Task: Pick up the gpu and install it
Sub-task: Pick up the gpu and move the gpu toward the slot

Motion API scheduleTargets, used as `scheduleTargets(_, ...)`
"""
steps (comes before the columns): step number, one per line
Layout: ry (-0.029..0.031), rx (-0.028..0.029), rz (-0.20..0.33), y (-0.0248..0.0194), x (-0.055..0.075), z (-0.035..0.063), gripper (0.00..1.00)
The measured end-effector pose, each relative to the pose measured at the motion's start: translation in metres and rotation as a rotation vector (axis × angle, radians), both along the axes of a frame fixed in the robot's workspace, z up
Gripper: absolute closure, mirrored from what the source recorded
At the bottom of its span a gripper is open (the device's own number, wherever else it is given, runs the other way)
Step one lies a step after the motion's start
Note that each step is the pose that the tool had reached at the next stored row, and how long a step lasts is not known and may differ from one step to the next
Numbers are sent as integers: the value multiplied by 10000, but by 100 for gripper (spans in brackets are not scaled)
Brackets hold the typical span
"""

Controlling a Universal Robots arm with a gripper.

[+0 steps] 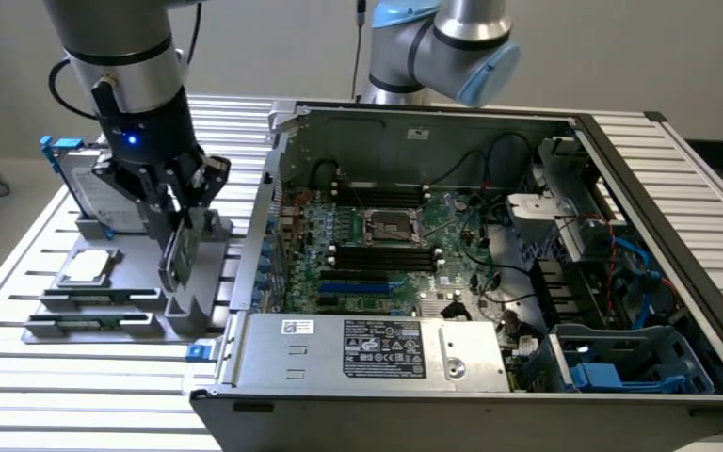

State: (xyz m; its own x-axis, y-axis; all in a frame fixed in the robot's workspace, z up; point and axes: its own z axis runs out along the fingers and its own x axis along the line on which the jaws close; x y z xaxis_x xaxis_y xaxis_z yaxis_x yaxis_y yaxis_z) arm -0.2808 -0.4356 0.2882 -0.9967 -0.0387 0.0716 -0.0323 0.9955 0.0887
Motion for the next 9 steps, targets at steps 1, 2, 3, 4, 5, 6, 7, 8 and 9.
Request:
scheduleTargets(1,0,1,0,4,0,44,74)
scheduleTargets(2,1,0,0,6,0,90,74)
scheduleTargets(3,0,0,0,9,0,135,74)
scheduleTargets(4,-1,1,0,12,0,180,74)
scheduleTargets(5,1,-1,1,13,0,225,74)
scheduleTargets(6,-1,1,1,14,0,270,74)
scheduleTargets(7,-1,0,0,15,0,315,74)
scheduleTargets(8,-1,0,-1,16,0,360,74)
scheduleTargets(9,-2,1,0,17,0,407,74)
